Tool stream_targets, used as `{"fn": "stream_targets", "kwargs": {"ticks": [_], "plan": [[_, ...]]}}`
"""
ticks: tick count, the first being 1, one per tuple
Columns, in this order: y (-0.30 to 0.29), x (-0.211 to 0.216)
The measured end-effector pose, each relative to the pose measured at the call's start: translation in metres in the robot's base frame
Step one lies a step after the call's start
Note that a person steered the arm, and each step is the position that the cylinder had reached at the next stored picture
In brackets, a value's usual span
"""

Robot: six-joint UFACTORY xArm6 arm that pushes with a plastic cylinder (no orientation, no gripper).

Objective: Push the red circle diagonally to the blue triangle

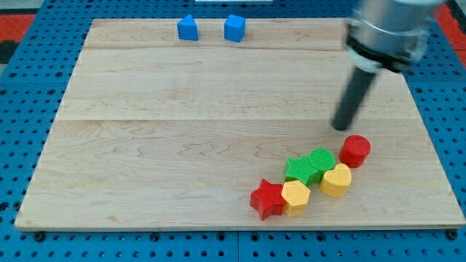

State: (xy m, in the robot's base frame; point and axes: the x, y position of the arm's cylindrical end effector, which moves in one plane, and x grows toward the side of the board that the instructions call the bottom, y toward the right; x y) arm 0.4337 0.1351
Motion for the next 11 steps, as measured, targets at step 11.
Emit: {"fn": "stream_targets", "kwargs": {"ticks": [11], "plan": [[-0.100,-0.041]]}}
